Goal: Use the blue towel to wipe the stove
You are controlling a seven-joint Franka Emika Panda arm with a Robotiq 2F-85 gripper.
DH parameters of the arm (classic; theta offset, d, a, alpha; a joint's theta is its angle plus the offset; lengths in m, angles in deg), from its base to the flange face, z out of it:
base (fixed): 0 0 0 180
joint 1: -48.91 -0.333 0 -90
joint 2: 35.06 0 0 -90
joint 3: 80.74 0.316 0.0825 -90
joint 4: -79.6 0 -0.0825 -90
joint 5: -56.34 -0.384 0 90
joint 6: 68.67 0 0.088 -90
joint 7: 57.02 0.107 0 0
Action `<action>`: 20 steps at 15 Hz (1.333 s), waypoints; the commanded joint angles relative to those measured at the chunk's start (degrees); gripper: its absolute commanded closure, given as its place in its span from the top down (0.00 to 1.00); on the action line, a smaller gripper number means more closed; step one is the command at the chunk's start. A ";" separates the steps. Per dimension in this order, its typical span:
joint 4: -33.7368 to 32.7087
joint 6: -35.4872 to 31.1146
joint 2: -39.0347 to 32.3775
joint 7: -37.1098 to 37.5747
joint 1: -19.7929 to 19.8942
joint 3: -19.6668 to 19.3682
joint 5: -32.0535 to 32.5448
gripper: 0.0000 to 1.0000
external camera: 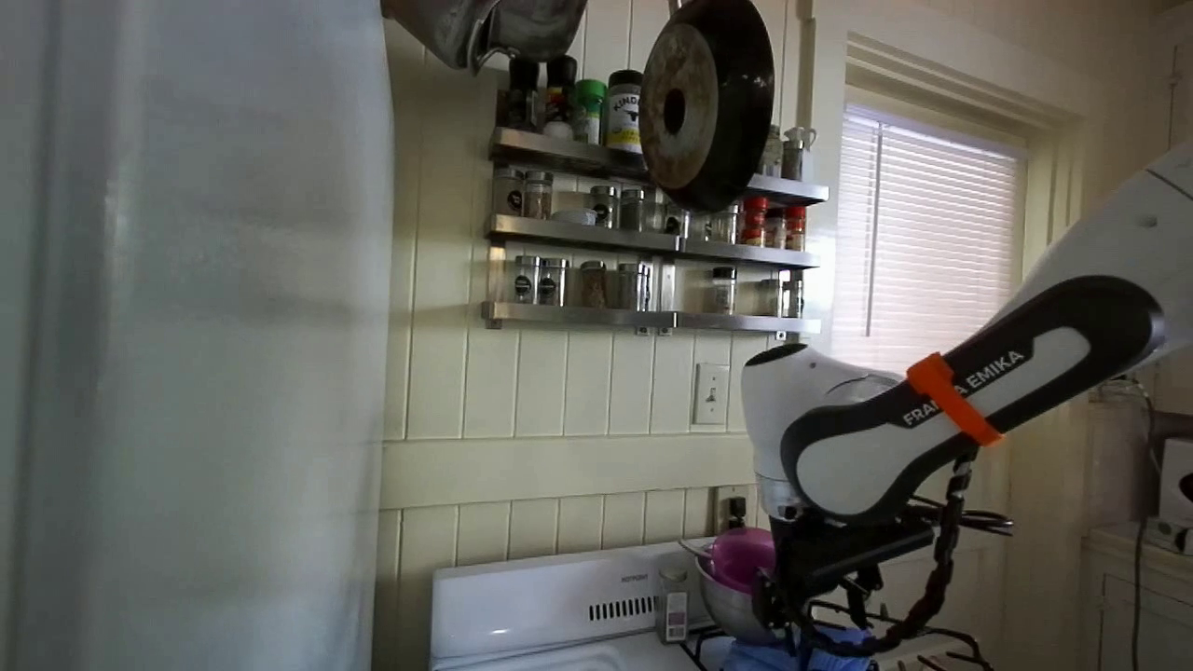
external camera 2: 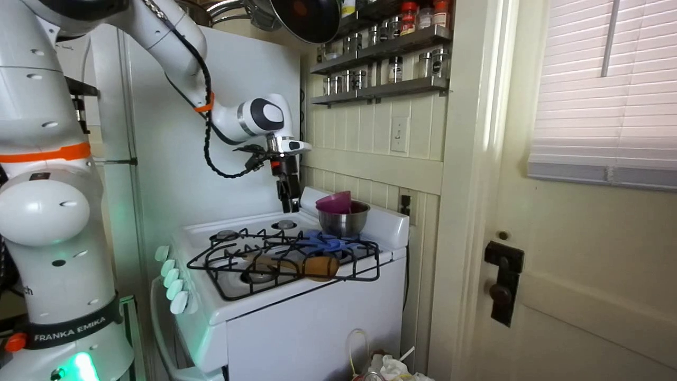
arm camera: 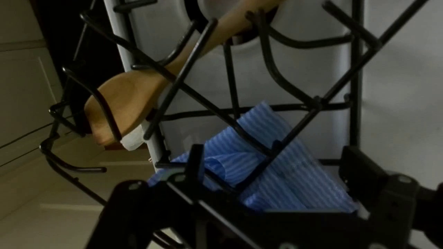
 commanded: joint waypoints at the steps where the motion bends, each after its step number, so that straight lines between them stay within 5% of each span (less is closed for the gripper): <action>1: -5.47 -0.74 -7.35 13.36 -2.42 -0.03 10.18 1.00; 7: -5.95 -0.14 -8.52 8.74 -5.51 -3.12 7.04 1.00; 20: -14.12 1.82 -20.08 30.37 -12.84 -6.72 22.52 1.00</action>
